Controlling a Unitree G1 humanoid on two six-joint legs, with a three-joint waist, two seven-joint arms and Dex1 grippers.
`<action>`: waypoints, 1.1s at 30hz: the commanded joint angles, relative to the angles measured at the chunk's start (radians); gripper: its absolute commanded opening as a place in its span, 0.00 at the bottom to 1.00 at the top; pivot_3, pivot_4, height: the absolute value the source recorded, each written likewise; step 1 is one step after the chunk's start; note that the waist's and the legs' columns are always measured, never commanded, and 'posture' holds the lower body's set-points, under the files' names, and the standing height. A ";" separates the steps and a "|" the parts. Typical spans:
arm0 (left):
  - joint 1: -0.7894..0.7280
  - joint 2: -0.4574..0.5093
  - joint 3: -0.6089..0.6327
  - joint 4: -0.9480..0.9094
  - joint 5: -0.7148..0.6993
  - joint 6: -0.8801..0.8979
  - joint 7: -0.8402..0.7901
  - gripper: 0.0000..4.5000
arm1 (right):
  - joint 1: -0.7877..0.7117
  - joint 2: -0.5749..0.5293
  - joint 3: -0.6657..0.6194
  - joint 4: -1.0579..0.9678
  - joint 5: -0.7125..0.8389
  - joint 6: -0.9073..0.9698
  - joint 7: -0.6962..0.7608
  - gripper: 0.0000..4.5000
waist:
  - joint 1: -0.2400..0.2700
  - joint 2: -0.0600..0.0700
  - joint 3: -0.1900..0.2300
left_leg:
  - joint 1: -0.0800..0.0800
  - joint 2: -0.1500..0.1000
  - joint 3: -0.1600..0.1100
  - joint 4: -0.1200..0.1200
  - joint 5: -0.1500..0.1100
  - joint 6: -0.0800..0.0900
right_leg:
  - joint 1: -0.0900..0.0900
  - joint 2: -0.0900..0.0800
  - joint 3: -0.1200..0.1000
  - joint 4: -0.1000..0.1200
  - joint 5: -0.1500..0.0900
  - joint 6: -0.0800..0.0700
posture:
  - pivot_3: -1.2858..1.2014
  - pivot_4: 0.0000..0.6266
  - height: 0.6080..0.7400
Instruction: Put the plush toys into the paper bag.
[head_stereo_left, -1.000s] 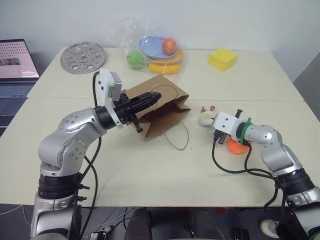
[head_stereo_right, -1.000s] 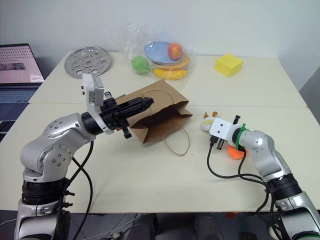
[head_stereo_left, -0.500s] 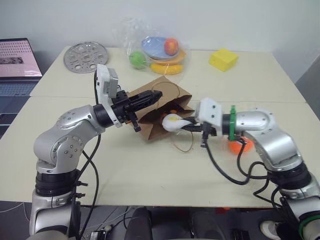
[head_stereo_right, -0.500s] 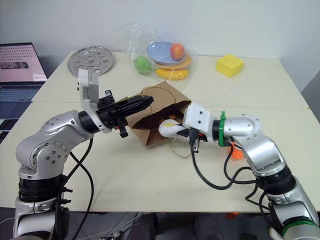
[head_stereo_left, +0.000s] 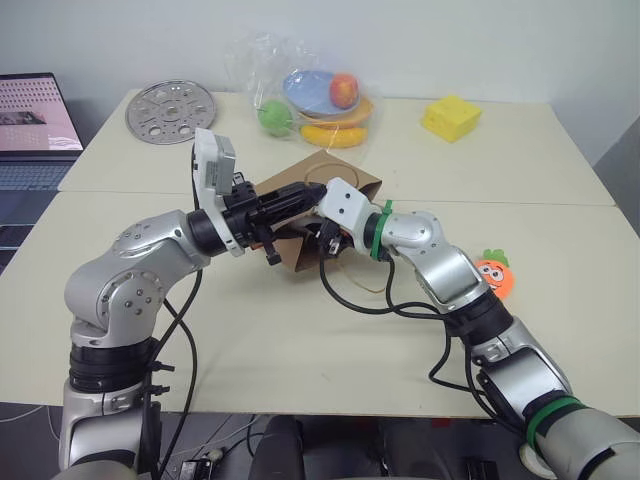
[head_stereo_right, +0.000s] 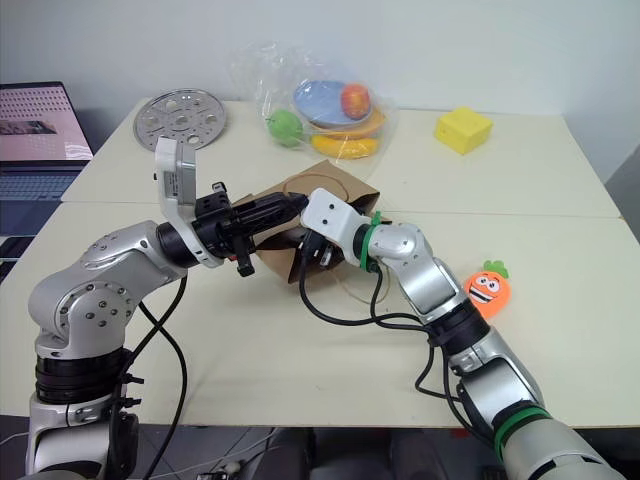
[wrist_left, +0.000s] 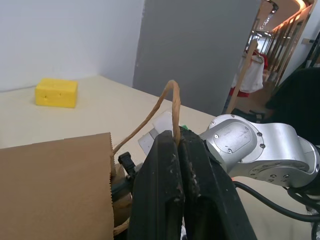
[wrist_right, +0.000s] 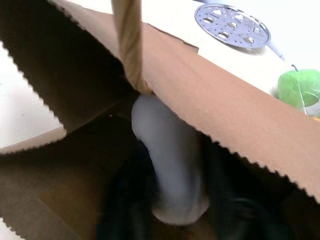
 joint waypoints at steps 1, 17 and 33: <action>-0.013 -0.006 0.014 -0.012 -0.002 -0.022 0.002 0.00 | 0.027 -0.027 -0.039 -0.107 0.019 0.028 0.017 0.61 | 0.000 0.000 0.000 | 0.000 0.000 0.000 0.000 0.000 0.000 | 0.000 0.000 0.000 0.000 0.000 0.000 | 0.52 0.24 1.00; -0.016 -0.035 -0.015 0.018 0.048 -0.061 -0.012 0.00 | 0.403 -0.753 -0.382 -0.616 0.330 0.230 0.475 0.93 | 0.012 0.000 0.000 | -0.002 -0.001 -0.001 0.000 0.000 0.000 | 0.001 -0.001 -0.001 -0.004 0.000 0.000 | 0.52 0.24 1.00; -0.003 -0.031 -0.016 0.005 0.059 -0.064 -0.015 0.00 | 0.564 -0.858 -0.301 -0.252 -0.038 -0.100 0.282 0.64 | -0.002 0.000 0.000 | 0.000 -0.001 0.005 0.002 0.000 0.000 | 0.003 -0.001 0.005 -0.008 0.002 0.003 | 0.52 0.24 1.00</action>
